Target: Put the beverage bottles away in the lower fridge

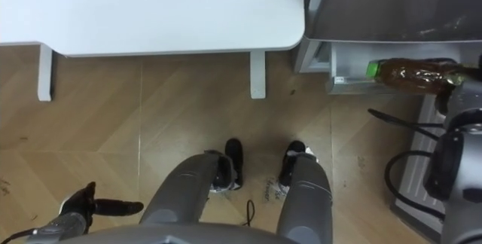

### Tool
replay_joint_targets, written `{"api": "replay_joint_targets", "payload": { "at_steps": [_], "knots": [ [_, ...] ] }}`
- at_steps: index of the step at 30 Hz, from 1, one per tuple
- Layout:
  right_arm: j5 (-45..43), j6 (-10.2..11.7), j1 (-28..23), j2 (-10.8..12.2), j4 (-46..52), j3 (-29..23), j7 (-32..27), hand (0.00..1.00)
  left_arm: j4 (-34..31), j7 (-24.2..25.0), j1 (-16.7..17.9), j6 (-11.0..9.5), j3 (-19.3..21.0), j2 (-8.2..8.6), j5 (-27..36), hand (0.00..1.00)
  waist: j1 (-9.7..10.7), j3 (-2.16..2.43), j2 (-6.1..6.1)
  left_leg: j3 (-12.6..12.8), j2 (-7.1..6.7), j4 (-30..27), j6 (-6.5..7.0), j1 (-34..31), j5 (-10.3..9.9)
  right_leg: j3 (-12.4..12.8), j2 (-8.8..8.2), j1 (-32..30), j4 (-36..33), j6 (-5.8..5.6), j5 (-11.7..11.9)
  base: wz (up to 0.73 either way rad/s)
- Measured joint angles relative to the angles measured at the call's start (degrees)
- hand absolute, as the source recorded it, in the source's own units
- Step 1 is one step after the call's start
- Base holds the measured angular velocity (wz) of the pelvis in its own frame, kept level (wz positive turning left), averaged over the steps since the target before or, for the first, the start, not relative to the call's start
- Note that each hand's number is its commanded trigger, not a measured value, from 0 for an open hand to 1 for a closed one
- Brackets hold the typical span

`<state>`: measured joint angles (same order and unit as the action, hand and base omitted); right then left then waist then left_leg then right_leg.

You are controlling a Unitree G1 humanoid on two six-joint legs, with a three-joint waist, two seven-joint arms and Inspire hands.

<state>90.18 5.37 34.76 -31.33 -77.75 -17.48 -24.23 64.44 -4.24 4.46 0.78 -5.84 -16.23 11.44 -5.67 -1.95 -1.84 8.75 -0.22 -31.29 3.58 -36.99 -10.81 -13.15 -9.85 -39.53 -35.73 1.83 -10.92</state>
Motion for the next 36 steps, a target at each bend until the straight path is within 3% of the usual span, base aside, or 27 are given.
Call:
{"api": "replay_joint_targets", "payload": {
  "at_steps": [3,4,5,12,21,36],
  "knots": [
    [0.1,-0.5,-0.1,0.0,-0.1,0.0,1.7,1.0,0.4,0.0,0.1,0.1,0.0,-0.06,0.0,0.0,0.4,-0.01,0.02,0.0,0.0,0.1,0.0,0.5,0.0,0.0,0.01,0.5,0.0,-0.05,0.0,0.0],
    [0.1,-0.5,-0.1,0.0,0.0,0.0,1.9,0.74,0.4,0.0,0.1,0.1,0.0,-0.09,0.1,0.0,0.5,-0.01,0.03,0.0,0.0,0.1,0.0,0.6,0.0,0.0,0.01,0.6,0.0,-0.06,-0.1,0.0],
    [0.1,-0.5,-0.1,0.0,0.0,0.0,2.3,0.0,0.4,0.0,0.1,0.1,0.0,-0.14,0.1,0.0,0.6,-0.01,0.11,0.0,0.03,0.1,0.0,0.6,0.0,0.0,0.0,0.6,0.0,-0.07,-0.1,0.0],
    [0.3,-0.5,-0.1,0.0,-0.1,1.4,5.1,0.0,0.8,0.6,0.1,0.2,-0.1,-0.19,0.2,0.0,0.6,-0.03,0.7,0.5,0.33,-0.1,-0.03,0.7,-0.1,0.2,0.09,0.6,-0.1,0.04,0.0,-0.02],
    [2.0,-2.8,-0.1,0.0,-0.3,2.2,7.8,0.0,0.7,1.1,0.1,1.2,-0.1,-0.26,0.3,0.0,0.7,-0.22,1.31,0.5,0.41,-0.5,-0.08,0.6,-0.1,0.4,0.27,0.5,-0.4,0.06,0.0,0.0],
    [4.5,-3.0,-0.1,0.0,-0.3,1.9,8.3,0.0,-0.5,1.2,0.1,1.5,-0.1,-0.48,0.2,0.0,0.6,-0.14,1.6,0.4,0.88,-2.6,0.04,0.0,-1.3,0.6,0.66,0.4,-1.2,-0.12,-0.5,-0.01]
  ]
}}
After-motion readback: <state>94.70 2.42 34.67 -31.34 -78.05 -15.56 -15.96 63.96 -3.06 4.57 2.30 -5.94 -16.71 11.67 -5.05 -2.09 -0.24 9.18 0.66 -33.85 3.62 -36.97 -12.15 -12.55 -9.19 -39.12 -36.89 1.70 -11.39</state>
